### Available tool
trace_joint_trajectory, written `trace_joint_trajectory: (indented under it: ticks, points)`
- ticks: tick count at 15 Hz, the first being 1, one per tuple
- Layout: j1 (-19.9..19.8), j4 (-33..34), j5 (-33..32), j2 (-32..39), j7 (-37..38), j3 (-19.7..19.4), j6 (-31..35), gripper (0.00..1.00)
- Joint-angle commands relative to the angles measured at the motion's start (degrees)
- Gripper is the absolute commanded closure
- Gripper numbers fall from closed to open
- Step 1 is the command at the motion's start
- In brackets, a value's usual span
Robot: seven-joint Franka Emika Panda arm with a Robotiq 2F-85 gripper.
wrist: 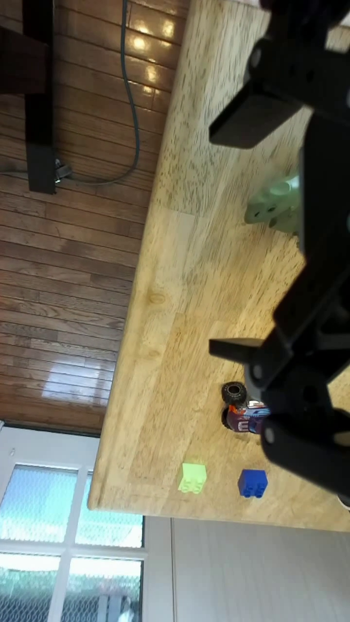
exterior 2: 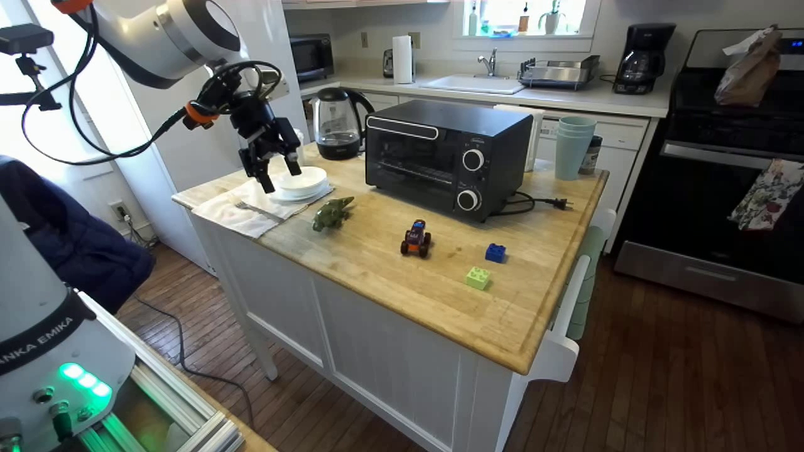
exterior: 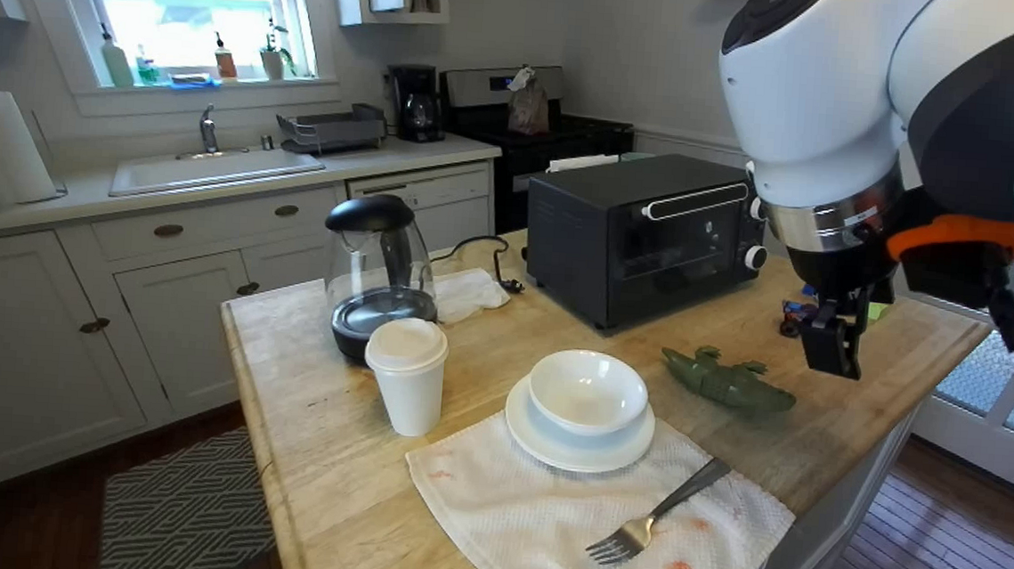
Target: Put the toy dinosaur in an upright position
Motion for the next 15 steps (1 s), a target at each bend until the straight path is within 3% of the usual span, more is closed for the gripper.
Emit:
trace_joint_trajectory:
  ticks: [1, 9, 15]
  points:
    - [0.28, 1.33, -2.37, 4.52, 2.73, -1.43, 2.59, 0.00]
    - [0.77, 2.82, -5.84, 10.40, 9.64, -4.49, 7.50, 0.00]
    - [2.02, 3.42, -11.59, 13.37, 13.42, -5.26, 16.77, 0.00]
